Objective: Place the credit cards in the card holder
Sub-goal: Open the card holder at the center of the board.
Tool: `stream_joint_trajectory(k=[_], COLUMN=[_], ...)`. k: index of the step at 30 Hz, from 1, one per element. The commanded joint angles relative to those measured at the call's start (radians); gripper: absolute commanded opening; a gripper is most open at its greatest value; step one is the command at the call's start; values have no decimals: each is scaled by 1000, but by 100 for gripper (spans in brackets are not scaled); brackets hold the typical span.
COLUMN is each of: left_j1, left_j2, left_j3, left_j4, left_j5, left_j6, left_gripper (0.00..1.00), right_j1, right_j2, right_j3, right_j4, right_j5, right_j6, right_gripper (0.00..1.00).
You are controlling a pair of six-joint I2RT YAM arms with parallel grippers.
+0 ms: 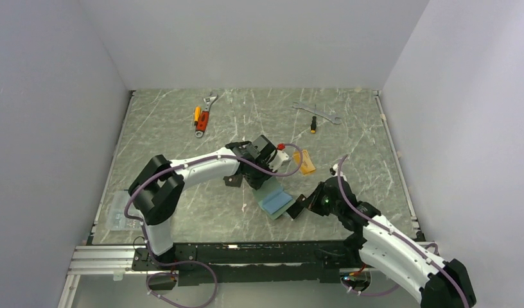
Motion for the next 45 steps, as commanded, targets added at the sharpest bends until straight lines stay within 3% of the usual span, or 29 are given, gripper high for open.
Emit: stream_joint_trajectory(k=[1, 10, 17, 28, 34, 45], left_j1=[-4, -14, -34, -34, -34, 43], left_j2=[-60, -76, -67, -57, -56, -81], left_j3=[-18, -35, -26, -16, -8, -70], left_j4=[21, 22, 11, -6, -16, 22], left_j5=[16, -5, -19, -32, -15, 183], left_j6=[-16, -19, -22, -32, -54, -201], left_gripper=[0, 0, 0, 0, 0, 0], right_j1=[-5, -4, -3, 0, 0, 11], right_j2=[-43, -157, -64, -53, 74, 235], right_j3=[80, 213, 215, 120, 99, 104], right_j4=[-142, -260, -134, -8, 141, 347], right_j5=[86, 179, 41, -73, -165, -193], right_j6=[-41, -46, -44, -5, -20, -14], right_gripper=[0, 0, 0, 0, 0, 0])
